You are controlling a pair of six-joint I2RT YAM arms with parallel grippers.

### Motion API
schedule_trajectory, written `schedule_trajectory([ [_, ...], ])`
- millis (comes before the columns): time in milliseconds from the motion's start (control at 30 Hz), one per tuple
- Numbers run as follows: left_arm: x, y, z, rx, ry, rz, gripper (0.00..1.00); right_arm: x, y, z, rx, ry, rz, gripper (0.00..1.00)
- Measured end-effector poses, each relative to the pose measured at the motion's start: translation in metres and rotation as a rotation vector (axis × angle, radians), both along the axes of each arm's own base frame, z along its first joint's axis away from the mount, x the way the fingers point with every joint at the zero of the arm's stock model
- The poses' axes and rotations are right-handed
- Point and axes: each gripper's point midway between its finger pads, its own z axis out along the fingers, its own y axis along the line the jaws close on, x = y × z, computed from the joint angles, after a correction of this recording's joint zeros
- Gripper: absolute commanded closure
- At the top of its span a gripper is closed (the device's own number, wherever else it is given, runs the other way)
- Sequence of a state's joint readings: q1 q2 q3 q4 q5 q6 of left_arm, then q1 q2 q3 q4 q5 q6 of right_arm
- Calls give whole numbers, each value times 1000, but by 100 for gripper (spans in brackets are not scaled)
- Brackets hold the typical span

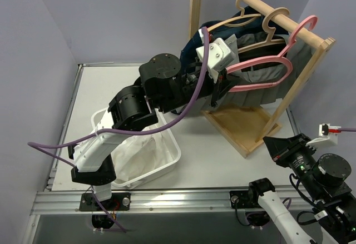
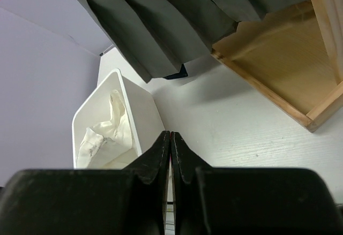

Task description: Remove the skirt from the hanger

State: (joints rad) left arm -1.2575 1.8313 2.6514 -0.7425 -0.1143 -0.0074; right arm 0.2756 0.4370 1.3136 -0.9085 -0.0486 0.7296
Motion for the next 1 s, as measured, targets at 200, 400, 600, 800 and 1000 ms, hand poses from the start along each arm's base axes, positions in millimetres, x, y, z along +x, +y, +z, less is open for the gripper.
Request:
schedule_trajectory([
  [200,23,-18,-19,10,53,-32,98,-2,-2,0,-2,1,-8,100],
  [400,33,-34,-25,-12,87,-74,98,-3,-2,-3,-5,14,-9,100],
  [600,36,-47,-47,21,136,-88,62,-3,-4,-5,-10,21,-16,100],
  [800,38,-50,-77,96,172,-80,6,2,-3,-19,-22,57,-18,100],
  [1000,54,-18,-91,172,120,43,6,6,-2,-30,-29,84,-17,100],
])
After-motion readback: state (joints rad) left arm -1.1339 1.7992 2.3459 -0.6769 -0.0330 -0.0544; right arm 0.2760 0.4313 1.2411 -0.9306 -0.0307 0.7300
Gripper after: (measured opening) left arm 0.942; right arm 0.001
